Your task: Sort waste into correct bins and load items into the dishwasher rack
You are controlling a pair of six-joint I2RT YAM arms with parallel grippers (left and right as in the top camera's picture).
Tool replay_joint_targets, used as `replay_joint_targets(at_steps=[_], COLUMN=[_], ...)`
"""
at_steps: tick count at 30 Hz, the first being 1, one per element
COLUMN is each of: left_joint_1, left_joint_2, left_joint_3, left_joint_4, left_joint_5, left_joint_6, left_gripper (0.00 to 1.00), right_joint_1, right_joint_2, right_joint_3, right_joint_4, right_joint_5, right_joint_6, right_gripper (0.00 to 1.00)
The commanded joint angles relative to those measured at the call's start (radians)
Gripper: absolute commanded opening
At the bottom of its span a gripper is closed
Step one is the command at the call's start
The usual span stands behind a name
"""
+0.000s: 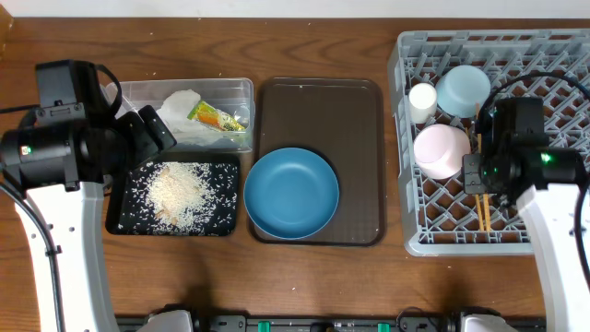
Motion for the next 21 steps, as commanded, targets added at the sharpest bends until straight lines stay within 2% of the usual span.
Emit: replay_joint_targets(at_steps=[1, 8, 21], left_joint_1=[0.005, 0.005, 0.005], left_joint_2=[0.006, 0.006, 0.006], left_joint_3=[0.001, 0.001, 0.001], left_joint_4=[-0.003, -0.003, -0.003], left_joint_5=[-0.016, -0.016, -0.016], left_joint_6=[0.006, 0.006, 0.006], left_gripper=[0.96, 0.96, 0.96], right_joint_1=[-0.026, -0.061, -0.077], right_joint_2=[0.055, 0.132, 0.137], right_joint_3=[0.001, 0.001, 0.001], right_joint_4=[0.008, 0.057, 0.105], right_joint_5=[0.013, 0.014, 0.013], right_joint_6=[-0.058, -0.061, -0.095], right_gripper=[0.01, 0.01, 0.01])
